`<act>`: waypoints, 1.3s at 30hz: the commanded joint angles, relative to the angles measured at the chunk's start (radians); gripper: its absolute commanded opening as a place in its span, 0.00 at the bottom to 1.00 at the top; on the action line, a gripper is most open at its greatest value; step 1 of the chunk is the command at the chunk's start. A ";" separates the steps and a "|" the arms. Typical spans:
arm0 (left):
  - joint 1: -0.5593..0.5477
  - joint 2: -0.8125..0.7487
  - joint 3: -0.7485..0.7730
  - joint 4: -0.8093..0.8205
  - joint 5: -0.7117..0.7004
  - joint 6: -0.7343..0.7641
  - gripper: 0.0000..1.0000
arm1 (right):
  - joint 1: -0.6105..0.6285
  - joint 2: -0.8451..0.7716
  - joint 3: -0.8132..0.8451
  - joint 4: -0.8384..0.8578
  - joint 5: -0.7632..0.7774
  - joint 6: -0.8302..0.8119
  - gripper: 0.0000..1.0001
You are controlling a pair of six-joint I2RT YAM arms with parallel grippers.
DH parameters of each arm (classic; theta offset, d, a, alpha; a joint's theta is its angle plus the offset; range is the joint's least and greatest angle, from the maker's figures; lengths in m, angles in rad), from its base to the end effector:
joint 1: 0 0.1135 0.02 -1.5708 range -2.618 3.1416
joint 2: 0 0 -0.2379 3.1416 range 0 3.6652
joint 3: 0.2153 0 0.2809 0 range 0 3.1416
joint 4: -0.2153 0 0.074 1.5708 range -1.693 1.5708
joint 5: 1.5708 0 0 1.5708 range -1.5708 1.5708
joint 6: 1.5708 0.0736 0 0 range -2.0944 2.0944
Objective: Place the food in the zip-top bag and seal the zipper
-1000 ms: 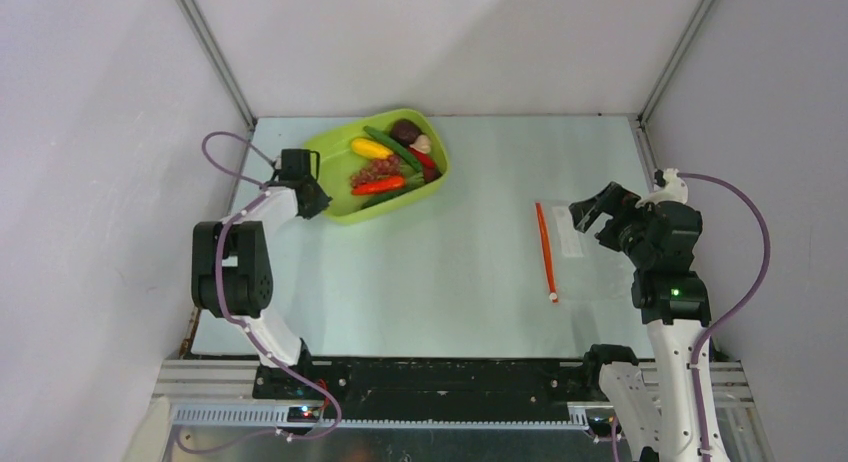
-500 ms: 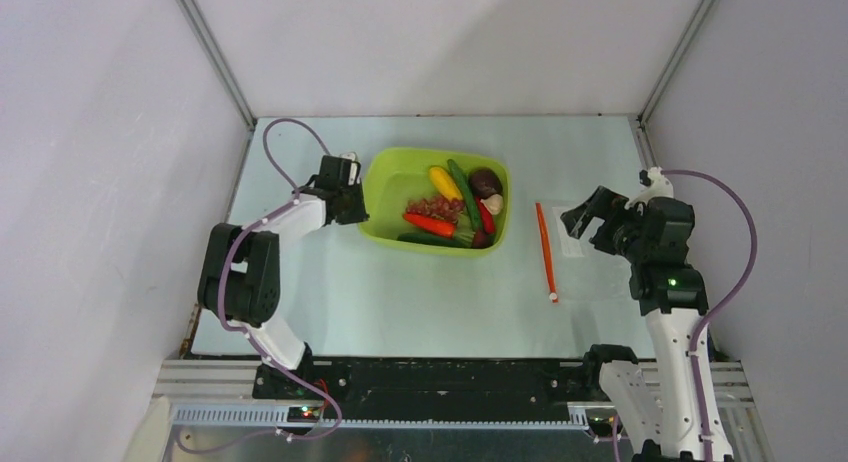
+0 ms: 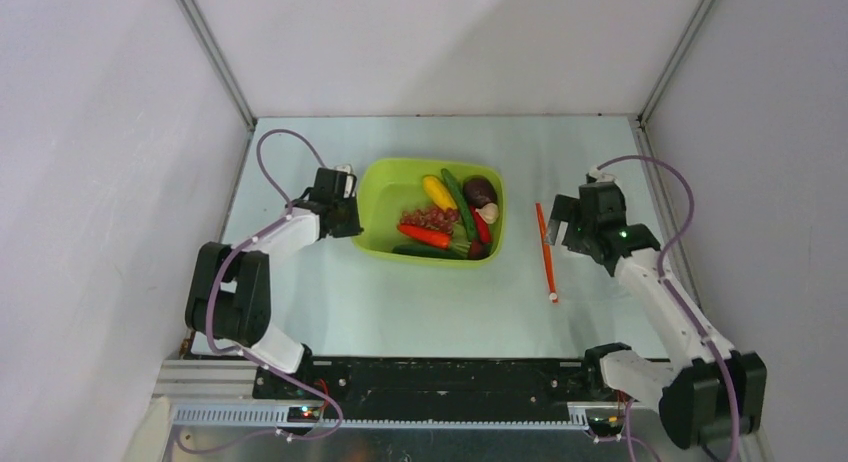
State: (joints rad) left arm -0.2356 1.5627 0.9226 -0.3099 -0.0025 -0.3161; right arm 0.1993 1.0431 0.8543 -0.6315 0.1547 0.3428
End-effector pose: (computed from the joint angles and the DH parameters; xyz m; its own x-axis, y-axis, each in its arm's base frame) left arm 0.3500 -0.0838 0.1156 -0.8239 -0.1219 -0.5535 -0.0253 0.9835 -0.1789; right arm 0.2778 0.0445 0.2192 -0.7063 0.1962 -0.6802 0.1537 0.9804 0.1231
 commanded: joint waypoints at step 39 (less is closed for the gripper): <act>-0.089 -0.515 -0.091 0.054 0.014 -0.241 1.00 | 0.175 0.649 0.207 0.017 0.614 0.008 0.00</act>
State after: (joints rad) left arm -0.3107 1.0641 0.8211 -0.2996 -0.0212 -0.5503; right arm 0.3702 1.7412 1.0237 -0.5938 0.6750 0.2966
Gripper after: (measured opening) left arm 0.996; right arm 0.012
